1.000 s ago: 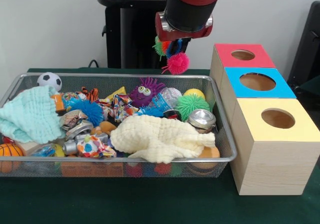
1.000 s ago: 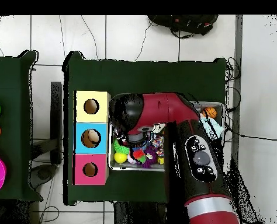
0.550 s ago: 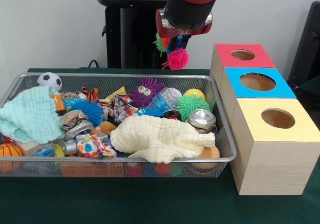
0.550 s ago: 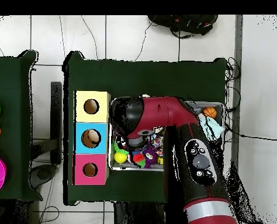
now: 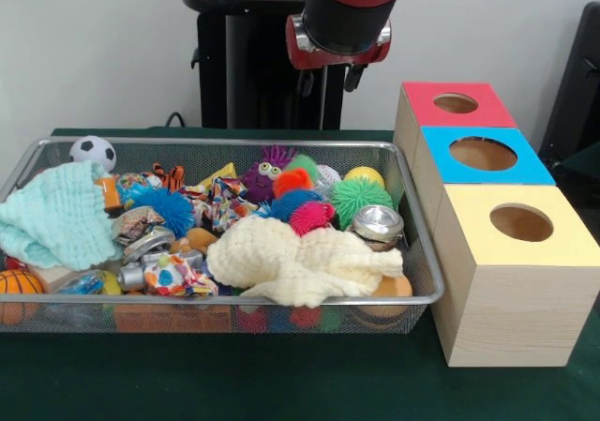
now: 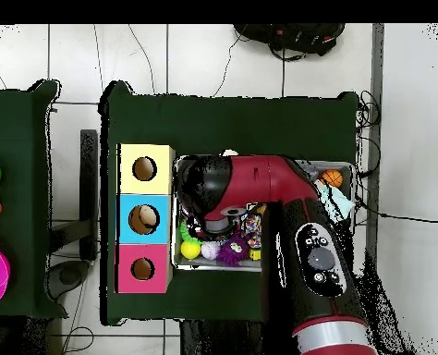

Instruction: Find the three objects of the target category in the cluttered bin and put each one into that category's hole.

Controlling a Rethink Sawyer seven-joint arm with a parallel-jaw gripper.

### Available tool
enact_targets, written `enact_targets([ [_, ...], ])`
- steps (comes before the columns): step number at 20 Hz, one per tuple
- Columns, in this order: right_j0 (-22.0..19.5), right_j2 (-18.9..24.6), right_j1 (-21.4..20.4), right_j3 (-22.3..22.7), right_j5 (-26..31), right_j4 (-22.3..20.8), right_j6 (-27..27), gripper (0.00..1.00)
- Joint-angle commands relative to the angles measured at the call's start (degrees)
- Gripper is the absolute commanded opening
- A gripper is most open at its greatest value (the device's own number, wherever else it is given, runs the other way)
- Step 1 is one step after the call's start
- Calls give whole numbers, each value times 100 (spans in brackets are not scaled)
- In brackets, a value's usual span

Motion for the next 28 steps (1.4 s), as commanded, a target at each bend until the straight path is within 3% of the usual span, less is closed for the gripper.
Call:
enact_targets([
  [1, 20, -22, 181, 280, -509, 170, 800, 100],
  [10, -113, 12, 372, 214, -706, 139, 615, 100],
  [28, -536, 38, 1428, -1506, -263, -339, -81, 100],
])
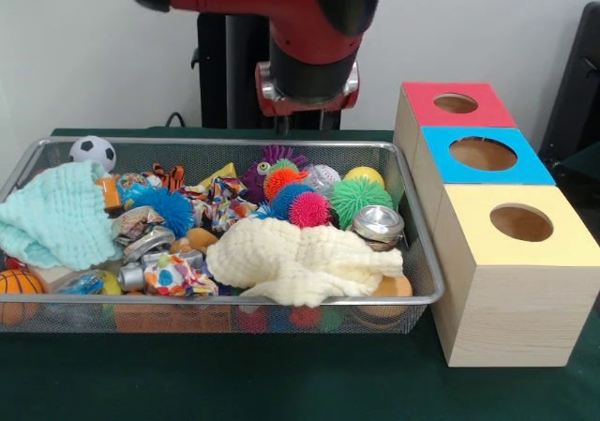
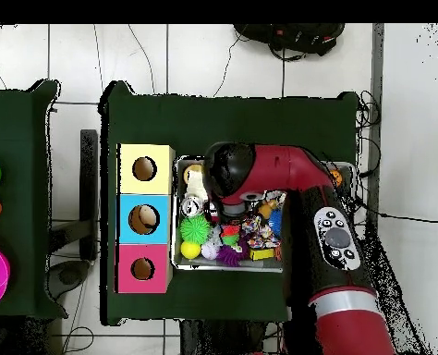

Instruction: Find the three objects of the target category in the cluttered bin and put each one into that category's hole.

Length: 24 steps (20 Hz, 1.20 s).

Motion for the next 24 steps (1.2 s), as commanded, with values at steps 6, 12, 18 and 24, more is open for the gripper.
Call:
enact_targets([
  [6, -425, -23, 564, -927, -209, -505, -224, 100],
  [12, -257, -112, 622, -1596, 398, -679, -124, 100],
  [18, -3, -249, 522, -1896, 638, -809, -20, 100],
  [24, 662, -826, -53, -1907, 173, -1388, 426, 100],
])
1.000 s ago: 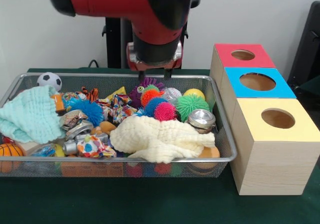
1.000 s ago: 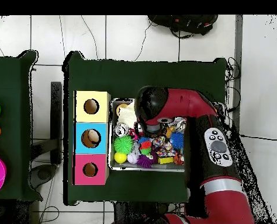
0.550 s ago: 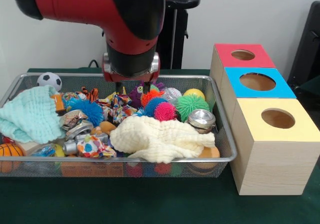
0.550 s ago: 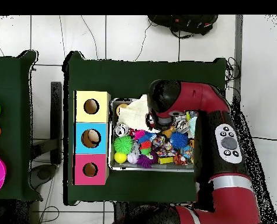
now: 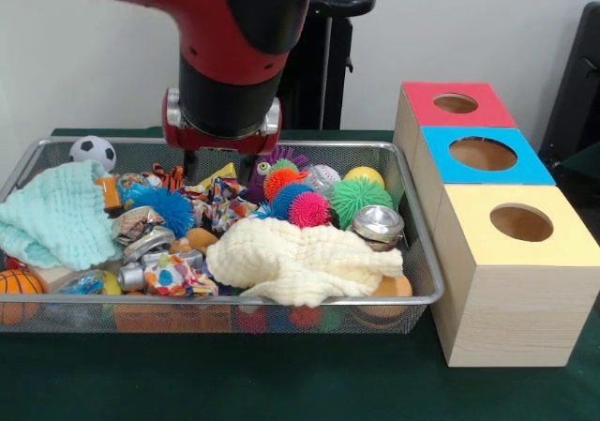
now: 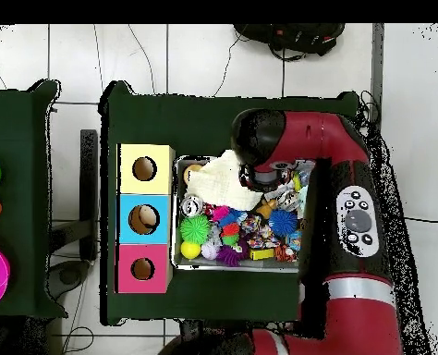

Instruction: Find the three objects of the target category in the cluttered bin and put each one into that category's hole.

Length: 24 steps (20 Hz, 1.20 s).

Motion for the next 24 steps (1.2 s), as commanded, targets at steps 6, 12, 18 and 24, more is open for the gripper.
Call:
enact_targets([
  [6, 1026, -859, -883, 428, -434, -757, 1064, 100],
  [12, 1411, -1368, -1081, 1559, -2216, -1101, 1811, 100],
  [18, 1493, -1811, -1042, 2243, -3423, -942, 2211, 100],
  [24, 1277, -1810, -958, 2320, -3660, -562, 1786, 100],
])
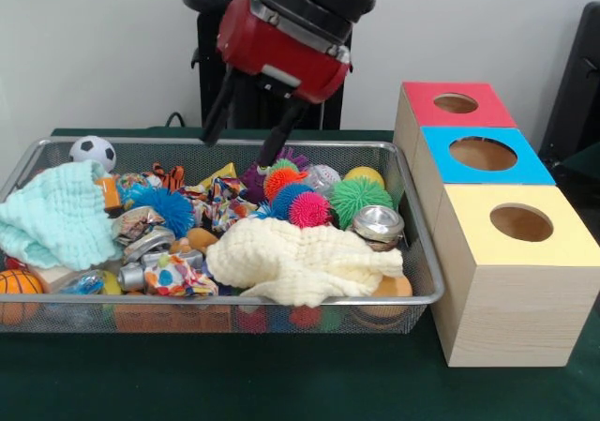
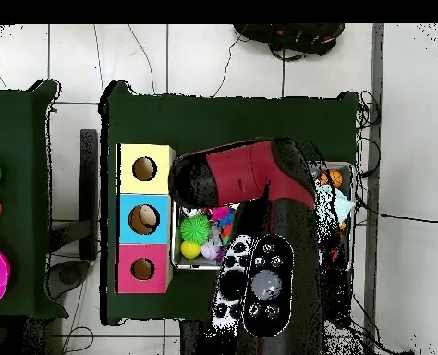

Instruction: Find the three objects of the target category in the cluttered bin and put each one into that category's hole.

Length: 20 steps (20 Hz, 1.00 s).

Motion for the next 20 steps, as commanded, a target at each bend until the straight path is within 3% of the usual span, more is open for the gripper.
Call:
enact_targets([
  [1, -268, -253, 228, 1092, -141, 102, 1161, 100],
  [6, -431, -221, 296, 1211, -302, 223, 1021, 100],
  [9, -599, -133, 165, 1491, -318, 340, 822, 100],
  [12, -476, -282, -26, 1920, -512, 324, 1083, 100],
  [17, 85, -656, 299, 2334, -1504, 192, 2041, 100],
  [20, 32, -652, 623, 2492, -2284, 257, 2095, 100],
])
